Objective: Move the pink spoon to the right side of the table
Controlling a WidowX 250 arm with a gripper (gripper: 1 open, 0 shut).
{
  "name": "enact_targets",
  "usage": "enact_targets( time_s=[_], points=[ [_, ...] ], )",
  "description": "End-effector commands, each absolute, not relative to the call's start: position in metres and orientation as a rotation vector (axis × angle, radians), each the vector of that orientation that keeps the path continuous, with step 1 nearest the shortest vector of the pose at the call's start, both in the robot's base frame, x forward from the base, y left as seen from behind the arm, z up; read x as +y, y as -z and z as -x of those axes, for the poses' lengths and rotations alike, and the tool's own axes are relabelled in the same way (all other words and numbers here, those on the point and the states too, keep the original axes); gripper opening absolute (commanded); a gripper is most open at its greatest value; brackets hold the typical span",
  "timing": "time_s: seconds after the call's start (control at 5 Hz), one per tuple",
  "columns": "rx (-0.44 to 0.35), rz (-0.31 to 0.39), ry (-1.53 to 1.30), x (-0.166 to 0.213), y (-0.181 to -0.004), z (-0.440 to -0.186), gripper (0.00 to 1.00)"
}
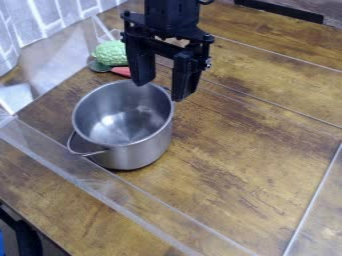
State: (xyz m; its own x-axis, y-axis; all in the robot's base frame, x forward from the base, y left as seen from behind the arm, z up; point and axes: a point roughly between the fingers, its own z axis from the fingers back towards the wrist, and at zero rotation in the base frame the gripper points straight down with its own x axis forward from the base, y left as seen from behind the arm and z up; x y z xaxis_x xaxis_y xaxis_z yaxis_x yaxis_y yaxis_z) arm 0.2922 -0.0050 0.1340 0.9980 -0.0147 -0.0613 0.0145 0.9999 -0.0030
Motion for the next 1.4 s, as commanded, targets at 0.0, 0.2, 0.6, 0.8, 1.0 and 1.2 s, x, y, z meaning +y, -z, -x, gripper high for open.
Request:
enact_targets(
  time_s=[0.0,0.2,0.6,0.8,1.0,1.2],
  points=[
    [0.091,0.001,0.047,0.004,-0.115,-0.290,1.00],
    [0.103,-0.038,0.187,0.034,-0.109,-0.299,1.00],
    [0.087,-0.086,0.381,0.052,-0.139,-0.301,1.00],
    [0.083,-0.104,0.493,0.063,-0.143,-0.305,1.00],
    [0.086,-0.123,0.644,0.057,-0.143,-0.302,1.00],
    [0.088,-0.130,0.732,0.050,-0.140,-0.298,0.00]
  ],
)
